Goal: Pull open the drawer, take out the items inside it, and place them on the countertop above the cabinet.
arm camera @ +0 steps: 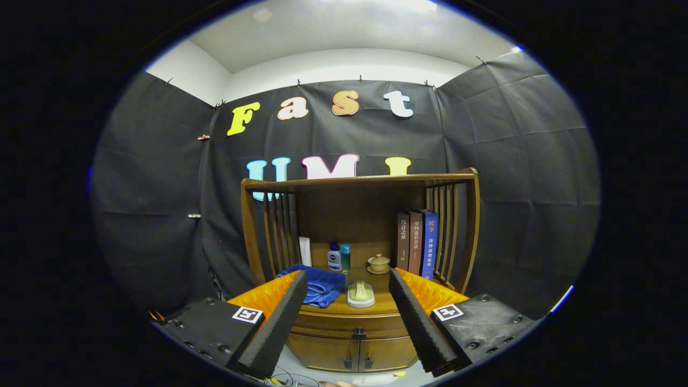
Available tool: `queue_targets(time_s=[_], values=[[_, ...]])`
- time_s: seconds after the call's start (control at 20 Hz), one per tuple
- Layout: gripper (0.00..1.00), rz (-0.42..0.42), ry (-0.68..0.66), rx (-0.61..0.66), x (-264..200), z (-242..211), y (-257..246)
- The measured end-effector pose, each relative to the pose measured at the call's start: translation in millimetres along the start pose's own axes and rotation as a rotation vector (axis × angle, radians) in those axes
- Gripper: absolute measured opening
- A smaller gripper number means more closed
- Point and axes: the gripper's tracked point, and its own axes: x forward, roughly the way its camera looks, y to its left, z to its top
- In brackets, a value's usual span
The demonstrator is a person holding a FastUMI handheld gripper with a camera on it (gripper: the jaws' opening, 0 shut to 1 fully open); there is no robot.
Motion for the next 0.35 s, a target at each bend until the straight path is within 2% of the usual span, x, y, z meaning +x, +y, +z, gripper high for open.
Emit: queue_targets(time_s=[0.35], values=[[0.99, -0.002, -0.004, -0.005, -3.1, 2.6, 0.2]])
